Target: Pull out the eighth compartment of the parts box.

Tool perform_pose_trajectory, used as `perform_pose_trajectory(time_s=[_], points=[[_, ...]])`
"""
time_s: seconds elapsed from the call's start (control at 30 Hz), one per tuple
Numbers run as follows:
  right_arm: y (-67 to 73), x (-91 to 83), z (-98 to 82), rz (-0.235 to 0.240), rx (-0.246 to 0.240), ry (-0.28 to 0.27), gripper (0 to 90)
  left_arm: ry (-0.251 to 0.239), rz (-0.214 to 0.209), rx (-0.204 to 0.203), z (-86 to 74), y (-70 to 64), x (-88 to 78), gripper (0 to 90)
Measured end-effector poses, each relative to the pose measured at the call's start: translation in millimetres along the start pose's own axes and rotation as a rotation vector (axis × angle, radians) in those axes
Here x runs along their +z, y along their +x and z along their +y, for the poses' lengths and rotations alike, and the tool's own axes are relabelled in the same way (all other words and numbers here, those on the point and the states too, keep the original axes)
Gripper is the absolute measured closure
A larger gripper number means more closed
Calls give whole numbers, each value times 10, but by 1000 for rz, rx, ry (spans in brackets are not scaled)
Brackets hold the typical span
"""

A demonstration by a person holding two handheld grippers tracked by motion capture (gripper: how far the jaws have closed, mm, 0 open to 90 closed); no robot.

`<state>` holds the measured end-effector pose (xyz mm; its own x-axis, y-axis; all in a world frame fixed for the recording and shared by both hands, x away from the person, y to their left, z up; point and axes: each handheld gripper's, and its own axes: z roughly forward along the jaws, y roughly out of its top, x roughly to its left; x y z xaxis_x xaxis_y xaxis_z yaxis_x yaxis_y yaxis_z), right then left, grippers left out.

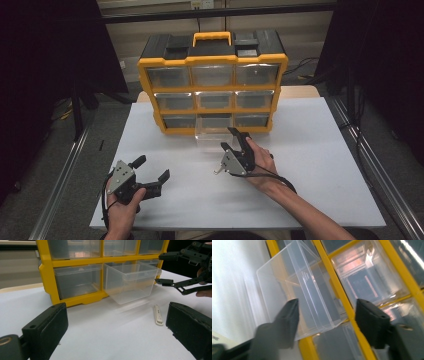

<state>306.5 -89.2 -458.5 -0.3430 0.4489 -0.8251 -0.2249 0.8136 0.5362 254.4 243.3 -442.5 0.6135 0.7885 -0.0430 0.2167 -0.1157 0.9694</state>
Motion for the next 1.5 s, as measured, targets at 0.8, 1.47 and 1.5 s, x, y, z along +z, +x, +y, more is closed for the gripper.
perform_pose_trajectory(time_s=[0.8,1.47,1.5], points=[[-396,6,-292,381,785,40,40,12,0,-4,-8,-9,21,42],[-549,-343,-702,411,981,39,36,28,20,-22,-15,7,35,48],[-544,-368,-717,404,977,37,47,28,20,-22,-15,6,35,48]])
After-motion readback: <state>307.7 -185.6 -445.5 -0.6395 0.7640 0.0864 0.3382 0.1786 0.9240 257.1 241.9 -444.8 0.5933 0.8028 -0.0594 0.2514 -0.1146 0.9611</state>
